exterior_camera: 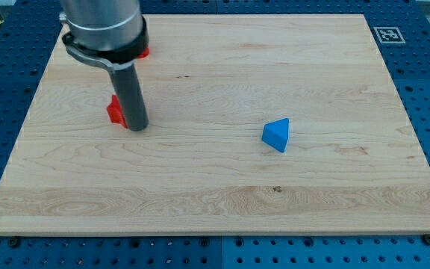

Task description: Place the red star at the bottom of the yellow hexagon

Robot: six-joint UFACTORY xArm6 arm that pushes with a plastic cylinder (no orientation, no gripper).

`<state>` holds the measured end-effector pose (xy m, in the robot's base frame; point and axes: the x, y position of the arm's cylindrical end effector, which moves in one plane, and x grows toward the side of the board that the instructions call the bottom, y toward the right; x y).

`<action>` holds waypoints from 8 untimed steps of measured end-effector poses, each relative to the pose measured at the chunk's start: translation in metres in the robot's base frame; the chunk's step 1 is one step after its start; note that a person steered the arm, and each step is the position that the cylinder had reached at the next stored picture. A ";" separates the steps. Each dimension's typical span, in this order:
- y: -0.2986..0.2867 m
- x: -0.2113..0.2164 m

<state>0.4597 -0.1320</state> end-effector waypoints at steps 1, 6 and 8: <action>-0.027 -0.004; -0.050 -0.095; -0.033 -0.100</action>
